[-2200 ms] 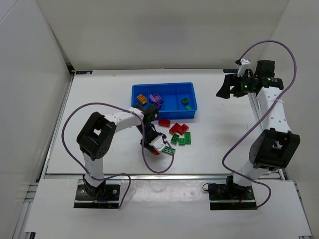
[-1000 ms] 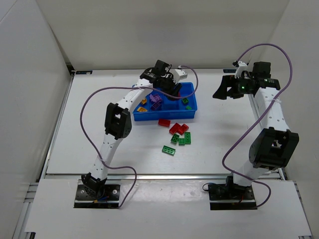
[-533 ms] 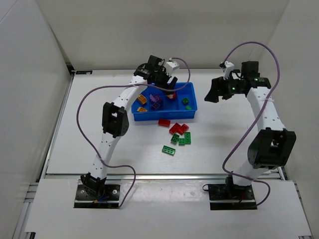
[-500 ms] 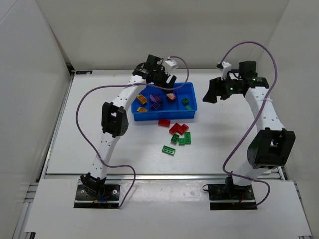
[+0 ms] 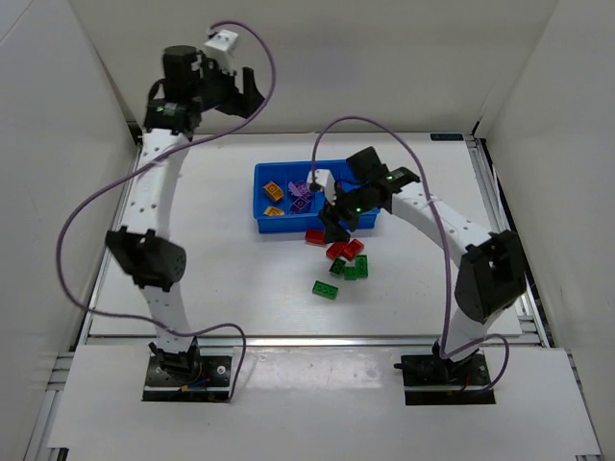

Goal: Sort the legos into containers by color

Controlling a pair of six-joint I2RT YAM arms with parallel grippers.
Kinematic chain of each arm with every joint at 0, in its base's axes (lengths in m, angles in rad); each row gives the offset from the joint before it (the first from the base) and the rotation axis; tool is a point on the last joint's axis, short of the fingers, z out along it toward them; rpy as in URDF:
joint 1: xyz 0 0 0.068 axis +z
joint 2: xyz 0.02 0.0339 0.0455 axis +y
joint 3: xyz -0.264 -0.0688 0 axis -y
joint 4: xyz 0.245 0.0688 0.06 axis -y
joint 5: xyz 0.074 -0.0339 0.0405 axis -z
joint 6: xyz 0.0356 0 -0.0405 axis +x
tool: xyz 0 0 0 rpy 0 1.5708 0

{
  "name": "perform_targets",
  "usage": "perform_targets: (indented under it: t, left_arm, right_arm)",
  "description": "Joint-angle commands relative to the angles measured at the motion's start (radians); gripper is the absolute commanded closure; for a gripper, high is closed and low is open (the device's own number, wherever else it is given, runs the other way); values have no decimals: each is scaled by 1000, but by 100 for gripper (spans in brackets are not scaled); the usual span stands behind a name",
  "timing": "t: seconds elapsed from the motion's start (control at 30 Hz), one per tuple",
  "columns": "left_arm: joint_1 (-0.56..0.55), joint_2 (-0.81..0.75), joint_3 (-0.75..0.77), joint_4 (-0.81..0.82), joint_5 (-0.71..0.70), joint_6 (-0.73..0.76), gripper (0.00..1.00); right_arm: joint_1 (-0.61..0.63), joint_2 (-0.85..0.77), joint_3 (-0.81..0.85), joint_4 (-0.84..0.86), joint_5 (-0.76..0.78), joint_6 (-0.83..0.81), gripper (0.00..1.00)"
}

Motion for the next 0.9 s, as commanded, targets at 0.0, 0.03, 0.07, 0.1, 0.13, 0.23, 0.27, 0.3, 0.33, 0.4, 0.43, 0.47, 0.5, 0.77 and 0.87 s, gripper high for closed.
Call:
perform_targets:
  t: [0.0,0.03,0.07,0.1,0.13,0.23,0.27,0.3,0.33,0.4,0.43,0.47,0.5,0.77,0.87]
  left_arm:
    - [13,-170,-146,6,27,-11,9]
    - [19,-194,-181,6,26,-6,9]
    - [25,-245,-213,16,21,3,9]
    - [34,-271,-306,32,12,18,9]
    - [38,-297,-356,53,-12,32,9]
    - [54,-389,-523,139,-23,43,9]
    - [56,-408,-551,151,-30,46,9]
    - [56,-438,-598,173,-36,51,8]
    - [56,-449,-611,182,-39,52,8]
    - [56,-465,-634,194,-54,52,8]
    - [56,-466,-645,197,-57,49,8]
    - [57,-466,-648,201,-53,49,8]
    - [58,-465,-649,201,-54,46,8]
    - [58,-448,-662,217,-48,31,8]
    - [56,-445,-663,219,-47,34,8]
  right_arm:
    - [9,78,-10,56,47,-39,32]
    - [15,96,-7,65,56,-37,31]
    - [18,128,-7,79,79,-31,30]
    - [18,144,-6,102,87,-31,29]
    - [25,161,-3,105,95,-33,29]
    - [37,218,36,115,142,-30,29]
    - [38,228,39,116,149,-31,29]
    - [40,247,43,118,156,-36,29]
    - [43,254,42,124,164,-39,29]
    - [55,270,37,133,187,-47,29]
    - [61,274,37,145,207,-39,29]
    - [68,279,37,151,216,-39,29]
    - [74,288,40,156,225,-34,27]
    - [117,322,41,228,310,-11,22]
    - [120,334,43,245,339,-14,20]
